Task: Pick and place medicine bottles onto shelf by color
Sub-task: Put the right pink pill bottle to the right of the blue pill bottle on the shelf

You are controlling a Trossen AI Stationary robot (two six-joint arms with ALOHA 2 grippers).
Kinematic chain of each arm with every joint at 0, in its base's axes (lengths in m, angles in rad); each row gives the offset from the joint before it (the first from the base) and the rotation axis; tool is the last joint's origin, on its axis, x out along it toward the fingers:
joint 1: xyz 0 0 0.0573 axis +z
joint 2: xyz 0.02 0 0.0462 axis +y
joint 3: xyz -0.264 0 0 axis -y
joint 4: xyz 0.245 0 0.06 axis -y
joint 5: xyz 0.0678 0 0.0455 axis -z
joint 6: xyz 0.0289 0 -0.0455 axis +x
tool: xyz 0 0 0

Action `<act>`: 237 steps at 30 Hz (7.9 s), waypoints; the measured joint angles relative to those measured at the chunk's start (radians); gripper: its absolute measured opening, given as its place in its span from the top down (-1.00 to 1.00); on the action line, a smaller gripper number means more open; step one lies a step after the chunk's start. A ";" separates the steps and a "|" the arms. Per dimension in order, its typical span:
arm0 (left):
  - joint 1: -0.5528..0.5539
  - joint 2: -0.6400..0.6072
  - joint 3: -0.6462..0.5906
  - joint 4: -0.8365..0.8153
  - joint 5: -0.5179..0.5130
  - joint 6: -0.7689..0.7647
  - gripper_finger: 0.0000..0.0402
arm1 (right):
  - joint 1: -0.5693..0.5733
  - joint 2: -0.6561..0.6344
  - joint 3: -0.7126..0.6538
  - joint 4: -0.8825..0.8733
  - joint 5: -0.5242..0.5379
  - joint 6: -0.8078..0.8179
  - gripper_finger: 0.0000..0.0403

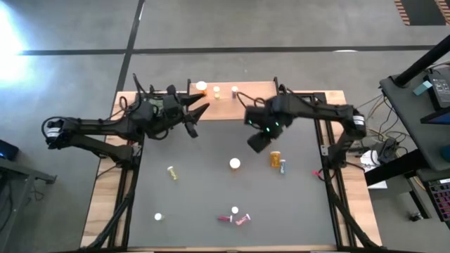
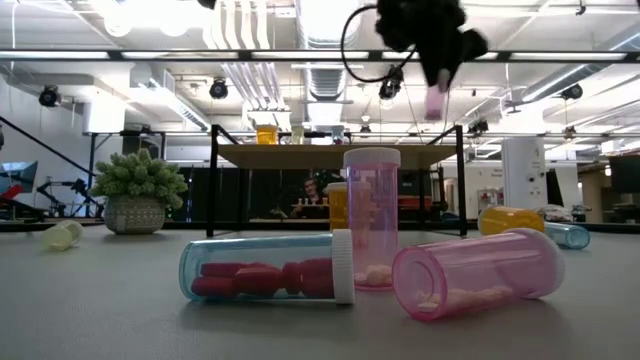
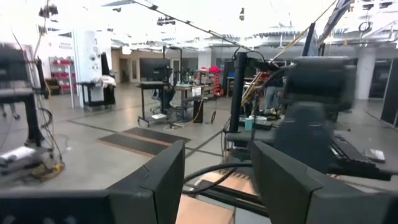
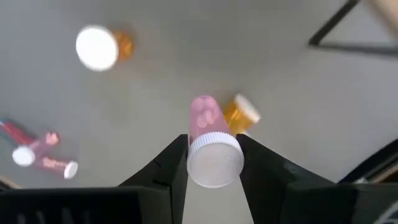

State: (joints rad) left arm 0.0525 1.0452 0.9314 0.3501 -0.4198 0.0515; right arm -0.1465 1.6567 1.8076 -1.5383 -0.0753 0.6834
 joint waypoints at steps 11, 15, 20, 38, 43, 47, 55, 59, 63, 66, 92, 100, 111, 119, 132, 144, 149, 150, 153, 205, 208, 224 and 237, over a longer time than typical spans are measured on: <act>0.000 -0.032 -0.001 -0.002 0.000 0.009 0.16 | -0.150 0.104 0.246 -0.035 0.031 -0.190 0.43; 0.000 -0.031 -0.001 -0.002 0.000 0.009 0.16 | -0.188 0.127 0.291 -0.034 0.082 -0.239 0.43; 0.000 -0.031 -0.001 -0.002 0.000 0.007 0.16 | -0.233 0.159 0.311 -0.034 0.078 -0.315 0.43; 0.000 -0.030 -0.002 0.058 -0.007 0.003 0.16 | -0.358 0.177 0.305 -0.033 0.181 -0.542 0.42; 0.000 -0.030 -0.002 0.095 -0.008 0.008 0.16 | -0.362 0.184 0.302 -0.032 0.181 -0.568 0.42; 0.001 -0.030 -0.002 0.120 -0.040 0.061 0.16 | -0.364 0.189 0.301 -0.033 0.181 -0.566 0.42; 0.003 -0.033 0.014 0.166 -0.111 0.215 0.16 | -0.363 0.219 0.299 -0.032 0.181 -0.553 0.42; 0.005 -0.035 0.033 0.167 -0.111 0.271 0.16 | -0.363 0.219 0.299 -0.032 0.181 -0.525 0.42; 0.007 -0.034 0.037 0.166 -0.111 0.318 0.16 | -0.363 0.219 0.299 -0.033 0.181 -0.501 0.42; 0.007 -0.034 0.037 0.166 -0.111 0.355 0.16 | -0.363 0.219 0.299 -0.032 0.181 -0.492 0.42; 0.014 -0.033 0.033 0.226 -0.115 0.348 0.16 | -0.365 0.221 0.297 -0.032 0.177 -0.676 0.42; 0.014 -0.033 0.028 0.225 -0.116 0.348 0.16 | -0.365 0.223 0.291 -0.033 0.177 -0.684 0.42; 0.014 -0.032 0.027 0.224 -0.117 0.348 0.16 | -0.365 0.227 0.290 -0.024 0.177 -0.684 0.42; 0.014 -0.032 0.027 0.225 -0.116 0.348 0.16 | -0.365 0.227 0.290 -0.022 0.178 -0.685 0.42; 0.014 -0.032 0.027 0.224 -0.116 0.348 0.16 | -0.365 0.227 0.290 -0.018 0.179 -0.703 0.34; 0.014 -0.032 0.027 0.224 -0.116 0.348 0.16 | -0.365 0.227 0.290 0.003 0.181 -0.684 0.36; 0.014 -0.032 0.027 0.224 -0.116 0.348 0.16 | -0.365 0.227 0.290 0.003 0.181 -0.684 0.17; 0.014 -0.032 0.027 0.224 -0.116 0.348 0.16 | -0.365 0.227 0.290 0.003 0.181 -0.684 0.14; 0.014 -0.032 0.027 0.224 -0.116 0.348 0.16 | -0.365 0.226 0.290 0.002 0.181 -0.684 0.05; 0.013 -0.034 0.027 0.215 -0.117 0.349 0.16 | -0.211 -0.444 -0.857 1.188 0.479 -0.247 -0.02; 0.013 -0.034 0.027 0.215 -0.117 0.349 0.16 | -0.211 -0.443 -0.880 1.237 0.479 -0.229 -0.02; 0.013 -0.034 0.027 0.215 -0.117 0.349 0.16 | -0.212 -0.379 -0.896 1.384 0.522 -0.219 -0.02; 0.014 -0.034 0.026 0.207 -0.117 0.349 0.16 | -0.209 -0.332 -0.877 1.399 0.573 -0.224 0.17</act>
State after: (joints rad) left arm 0.0662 1.0111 0.9577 0.5575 -0.5365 0.4004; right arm -0.3557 1.3249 0.9302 -0.1396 0.4972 0.4589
